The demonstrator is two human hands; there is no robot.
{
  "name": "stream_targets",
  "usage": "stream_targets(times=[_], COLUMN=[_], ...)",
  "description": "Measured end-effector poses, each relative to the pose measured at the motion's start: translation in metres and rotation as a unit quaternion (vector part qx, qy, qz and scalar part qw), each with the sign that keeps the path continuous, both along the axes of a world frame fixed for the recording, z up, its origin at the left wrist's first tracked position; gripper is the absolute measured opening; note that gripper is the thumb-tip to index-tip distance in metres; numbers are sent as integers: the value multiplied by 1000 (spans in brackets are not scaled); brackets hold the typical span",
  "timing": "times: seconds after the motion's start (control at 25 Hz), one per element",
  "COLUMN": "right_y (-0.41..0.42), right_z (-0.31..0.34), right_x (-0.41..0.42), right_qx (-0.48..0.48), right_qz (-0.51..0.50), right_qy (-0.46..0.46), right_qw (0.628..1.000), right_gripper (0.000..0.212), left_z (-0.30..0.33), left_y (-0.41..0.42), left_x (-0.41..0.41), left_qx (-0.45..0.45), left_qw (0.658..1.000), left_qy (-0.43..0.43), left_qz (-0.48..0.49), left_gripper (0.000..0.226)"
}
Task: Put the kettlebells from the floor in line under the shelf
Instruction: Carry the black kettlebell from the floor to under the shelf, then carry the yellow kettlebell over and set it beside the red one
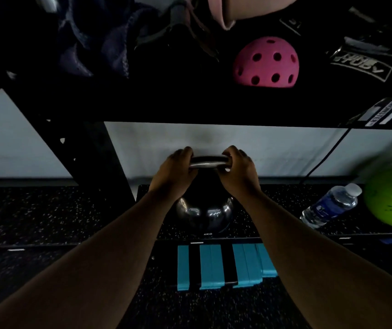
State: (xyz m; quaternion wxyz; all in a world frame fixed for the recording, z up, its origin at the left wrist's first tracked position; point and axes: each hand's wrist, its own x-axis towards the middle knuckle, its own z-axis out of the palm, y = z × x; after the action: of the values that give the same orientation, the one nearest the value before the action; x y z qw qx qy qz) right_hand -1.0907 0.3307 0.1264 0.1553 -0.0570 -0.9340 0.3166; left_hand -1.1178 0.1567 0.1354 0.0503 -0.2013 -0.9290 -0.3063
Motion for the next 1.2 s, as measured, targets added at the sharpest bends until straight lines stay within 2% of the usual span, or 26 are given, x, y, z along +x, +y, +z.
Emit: stream_targets(times=[0.12, 0.2, 0.32, 0.44, 0.68, 0.88, 1.0, 1.2], right_y=[-20, -45, -91, -145, -265, -343, -373, -410], right_z=[24, 37, 46, 48, 27, -18, -38, -87], right_x=[11, 27, 62, 89, 168, 256, 301, 371], right_qx=[70, 93, 96, 81, 80, 123, 128, 118], right_qz=[33, 65, 146, 207, 322, 392, 400, 389], right_qy=[-21, -14, -17, -56, -159, -233, -250, -292], right_qw=[997, 993, 984, 973, 930, 882, 872, 866], right_gripper=[63, 73, 66, 63, 64, 60, 57, 56], left_z=[12, 25, 48, 63, 59, 16, -3, -53], left_y=[-11, -30, -73, -139, -297, -389, -423, -469], left_x=[9, 21, 46, 85, 201, 310, 367, 424], left_qx=[-7, -49, -139, -180, -281, -300, -295, -337], left_qw=[999, 996, 987, 974, 920, 890, 887, 868], left_qy=[-43, -49, -75, -132, -259, -329, -344, -363], left_qz=[17, 58, 40, 33, 86, 95, 91, 38], left_gripper=[52, 71, 79, 75, 73, 75, 76, 82])
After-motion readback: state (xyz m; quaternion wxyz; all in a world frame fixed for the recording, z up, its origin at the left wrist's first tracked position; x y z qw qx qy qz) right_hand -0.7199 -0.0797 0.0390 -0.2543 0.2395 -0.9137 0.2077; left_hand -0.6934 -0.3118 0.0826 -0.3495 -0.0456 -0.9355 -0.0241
